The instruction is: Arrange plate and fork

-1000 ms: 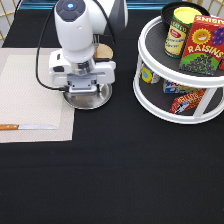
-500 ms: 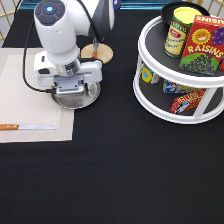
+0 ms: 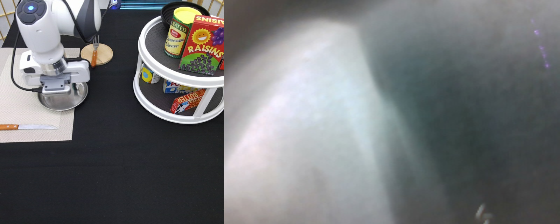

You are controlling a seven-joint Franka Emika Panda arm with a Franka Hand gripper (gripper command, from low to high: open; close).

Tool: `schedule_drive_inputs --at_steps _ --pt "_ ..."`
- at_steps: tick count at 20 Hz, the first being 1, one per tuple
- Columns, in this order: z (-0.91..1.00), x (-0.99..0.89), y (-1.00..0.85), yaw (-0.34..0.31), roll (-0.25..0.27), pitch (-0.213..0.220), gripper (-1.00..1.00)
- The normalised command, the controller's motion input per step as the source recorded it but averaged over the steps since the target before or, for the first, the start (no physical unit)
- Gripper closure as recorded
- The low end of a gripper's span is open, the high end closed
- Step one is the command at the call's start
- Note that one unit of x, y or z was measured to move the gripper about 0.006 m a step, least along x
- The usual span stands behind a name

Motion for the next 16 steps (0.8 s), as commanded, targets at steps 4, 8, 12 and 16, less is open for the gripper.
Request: schedule_drive_inputs --at_steps 4,8,12,16 --pt "0.01 0.26 -0.92 0.000 0.137 0.099 -1.00" --pt "0.07 0.26 -0.93 0.000 0.129 0.104 -1.00" --pt "0.11 0.24 -0.94 0.000 0.127 0.099 -1.00" --pt "0.13 0.23 -0.94 0.000 0.122 0.099 -1.00"
